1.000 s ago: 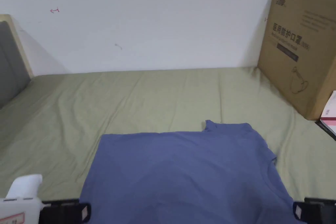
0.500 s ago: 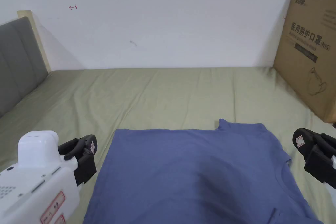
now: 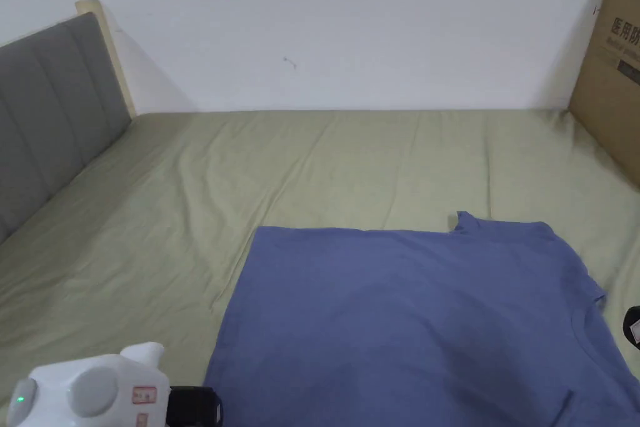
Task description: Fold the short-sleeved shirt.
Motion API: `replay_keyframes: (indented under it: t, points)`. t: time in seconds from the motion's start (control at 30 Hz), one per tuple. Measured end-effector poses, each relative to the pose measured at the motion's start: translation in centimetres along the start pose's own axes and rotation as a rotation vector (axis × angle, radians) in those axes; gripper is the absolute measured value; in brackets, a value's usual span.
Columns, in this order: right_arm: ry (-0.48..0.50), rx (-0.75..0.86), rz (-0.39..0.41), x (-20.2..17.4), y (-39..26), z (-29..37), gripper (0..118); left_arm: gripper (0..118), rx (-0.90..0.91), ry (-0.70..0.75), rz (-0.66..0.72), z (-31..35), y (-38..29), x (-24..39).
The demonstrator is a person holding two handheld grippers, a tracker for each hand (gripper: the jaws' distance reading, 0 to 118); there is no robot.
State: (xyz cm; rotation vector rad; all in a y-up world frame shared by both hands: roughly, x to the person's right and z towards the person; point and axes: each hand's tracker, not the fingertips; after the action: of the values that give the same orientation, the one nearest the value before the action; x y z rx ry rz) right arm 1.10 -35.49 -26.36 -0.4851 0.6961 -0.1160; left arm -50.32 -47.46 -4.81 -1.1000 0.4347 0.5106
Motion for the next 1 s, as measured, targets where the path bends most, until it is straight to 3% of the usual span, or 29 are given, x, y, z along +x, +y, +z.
replay_keyframes:
  t: [0.2,0.33,0.37,0.4,0.43,0.47,0.5,0.53,0.6,0.67,0.7,0.73,0.77,0.8,1.0]
  points:
    - [-0.019,-0.063,0.001,0.1,-0.8,-0.5,1,109,-0.072,0.082,-0.092,-5.2,-1.0,0.9]
    - [-0.024,-0.090,0.014,0.4,-1.3,-0.1,1,107,-0.036,0.141,-0.119,-4.9,-1.5,2.4]
    - [-0.036,-0.096,0.024,0.6,-1.4,0.1,1,100,-0.017,0.143,-0.142,-4.1,-1.6,2.8]
    - [-0.053,-0.104,0.036,0.9,-1.5,0.3,1,82,0.008,0.132,-0.168,-3.1,-1.9,3.3]
    - [-0.069,-0.112,0.041,1.4,-1.7,0.4,1,58,0.030,0.130,-0.188,-2.1,-2.2,3.9]
    - [-0.086,-0.123,0.039,1.9,-1.8,0.6,1,24,0.044,0.106,-0.206,-1.2,-2.4,4.4]
    - [-0.092,-0.140,0.018,2.7,-2.0,0.7,1,4,0.038,0.066,-0.215,-0.6,-2.4,4.7]
    - [-0.064,-0.165,-0.023,3.6,-2.2,0.8,1,4,0.045,0.108,-0.220,0.4,-2.4,5.1]
    - [-0.009,-0.222,-0.148,6.6,-3.0,0.5,1,4,0.107,-0.015,-0.185,2.5,-1.8,5.3]
    - [-0.016,-0.293,-0.215,8.6,-3.6,-0.2,1,4,0.129,-0.055,-0.116,3.7,-1.6,5.2]
    - [-0.045,-0.331,-0.226,9.6,-4.1,-0.7,18,4,0.139,-0.072,-0.093,4.3,-1.4,5.2]
    - [-0.077,-0.383,-0.224,10.3,-4.4,-1.3,56,4,0.147,-0.078,-0.085,4.8,-1.2,5.2]
    - [-0.114,-0.451,-0.208,10.8,-4.7,-2.0,100,4,0.145,-0.071,-0.098,5.3,-1.1,5.3]
    - [-0.157,-0.527,-0.184,11.2,-5.4,-2.9,118,4,0.146,-0.072,-0.105,5.6,-1.3,5.7]
    - [-0.280,-0.806,-0.047,13.5,-10.0,-7.8,117,4,0.129,0.016,-0.138,4.5,-1.5,5.5]
